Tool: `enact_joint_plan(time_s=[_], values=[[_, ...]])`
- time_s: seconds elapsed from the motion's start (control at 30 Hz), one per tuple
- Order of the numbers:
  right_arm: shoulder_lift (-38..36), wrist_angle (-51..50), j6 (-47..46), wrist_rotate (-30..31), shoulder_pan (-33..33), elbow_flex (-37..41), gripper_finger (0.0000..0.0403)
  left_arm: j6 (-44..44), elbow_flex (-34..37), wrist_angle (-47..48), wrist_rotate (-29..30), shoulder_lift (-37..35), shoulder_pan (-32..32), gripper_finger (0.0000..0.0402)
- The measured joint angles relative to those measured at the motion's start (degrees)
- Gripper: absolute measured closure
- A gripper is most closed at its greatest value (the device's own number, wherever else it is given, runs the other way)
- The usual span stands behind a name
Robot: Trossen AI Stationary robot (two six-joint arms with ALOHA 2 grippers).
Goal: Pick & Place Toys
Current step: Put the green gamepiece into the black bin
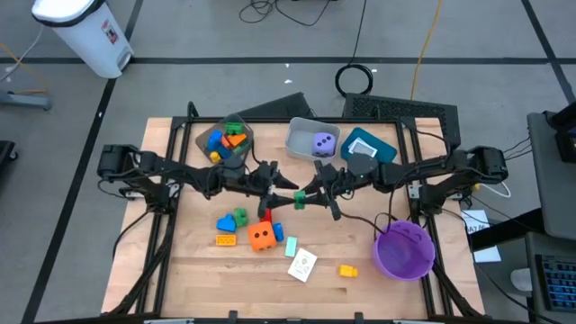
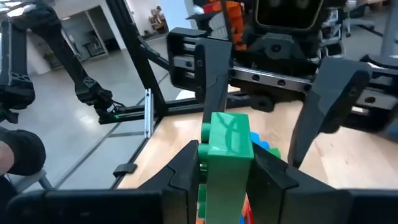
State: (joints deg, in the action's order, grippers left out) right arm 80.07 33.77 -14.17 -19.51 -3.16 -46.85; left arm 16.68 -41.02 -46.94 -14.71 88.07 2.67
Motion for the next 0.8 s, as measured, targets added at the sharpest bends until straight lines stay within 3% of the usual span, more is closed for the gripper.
enact_joint_plan(time_s=[0.23,0.33,0.8], values=[[0.0,1.6,1.1,0.1,-0.6,0.0,0.0317,-0.2,-0.1,-0.5,-0.1,0.0,-0.5,0.0165],[0.1,3.0,1.3,3.2,-1.0,-0.3,0.0317,-2.0,-0.3,0.5,0.6,0.4,-1.1,0.0165],[0.0,4.6,0.0,1.6,-1.7,-0.2,0.0317,-4.2,-0.1,0.5,4.8,0.2,-2.0,0.0174]])
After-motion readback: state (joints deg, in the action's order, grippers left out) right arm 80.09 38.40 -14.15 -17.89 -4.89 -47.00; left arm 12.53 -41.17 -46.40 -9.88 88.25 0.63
